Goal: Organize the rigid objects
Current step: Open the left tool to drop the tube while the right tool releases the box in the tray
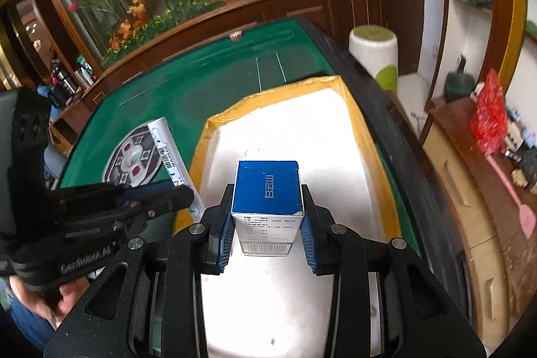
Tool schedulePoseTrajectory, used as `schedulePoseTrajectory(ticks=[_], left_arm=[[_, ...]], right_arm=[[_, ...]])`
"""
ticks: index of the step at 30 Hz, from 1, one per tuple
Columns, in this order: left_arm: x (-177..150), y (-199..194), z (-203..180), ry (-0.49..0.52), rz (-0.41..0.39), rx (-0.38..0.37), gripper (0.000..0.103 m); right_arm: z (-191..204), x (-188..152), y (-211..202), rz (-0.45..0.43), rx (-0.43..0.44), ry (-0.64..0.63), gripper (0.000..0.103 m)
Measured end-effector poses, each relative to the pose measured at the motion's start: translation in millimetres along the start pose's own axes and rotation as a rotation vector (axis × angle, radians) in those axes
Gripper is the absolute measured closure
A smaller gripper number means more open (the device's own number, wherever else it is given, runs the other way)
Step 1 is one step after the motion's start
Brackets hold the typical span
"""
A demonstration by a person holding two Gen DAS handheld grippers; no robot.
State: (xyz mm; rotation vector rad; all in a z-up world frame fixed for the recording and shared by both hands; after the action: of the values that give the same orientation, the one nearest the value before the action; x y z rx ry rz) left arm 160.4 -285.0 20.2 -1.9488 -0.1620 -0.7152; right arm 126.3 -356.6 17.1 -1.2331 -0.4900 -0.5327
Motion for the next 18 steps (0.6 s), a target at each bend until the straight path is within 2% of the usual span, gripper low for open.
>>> schedulePoseTrajectory(ticks=[10, 12, 14, 16, 18], left_arm=[[3.6, 28.8, 19.5, -0.093, 0.068, 0.000, 0.089], [2.8, 23.5, 22.5, -0.105, 0.069, -0.006, 0.089], [2.6, 10.6, 24.5, -0.109, 0.057, -0.011, 0.089], [1.6, -2.0, 25.4, -0.107, 0.042, -0.008, 0.089], [-3.3, -23.0, 27.1, -0.114, 0.021, -0.015, 0.089]], right_arm=[[-6.4, 38.2, 67.5, 0.083, 0.005, 0.044, 0.069], [-3.3, 43.4, 80.3, 0.100, 0.014, 0.048, 0.069], [-2.1, 48.5, 89.9, 0.107, -0.012, 0.059, 0.069], [-1.0, 52.8, 98.6, 0.125, -0.048, 0.061, 0.069], [-1.3, 56.1, 103.2, 0.182, -0.108, 0.031, 0.069]])
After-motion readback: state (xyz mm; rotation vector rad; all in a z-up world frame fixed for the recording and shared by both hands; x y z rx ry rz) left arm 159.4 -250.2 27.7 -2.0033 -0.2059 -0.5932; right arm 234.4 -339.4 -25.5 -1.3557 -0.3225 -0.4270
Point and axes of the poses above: each gripper's, at about its wrist camera, not at the fingertips, and y roughly the way its jaws point, z to its left, x to its top, the point moved 6 cm from there along y, roughly the way its jaws point, and after that the axes turned 4 degrees about -y, right-handed, at the moved point
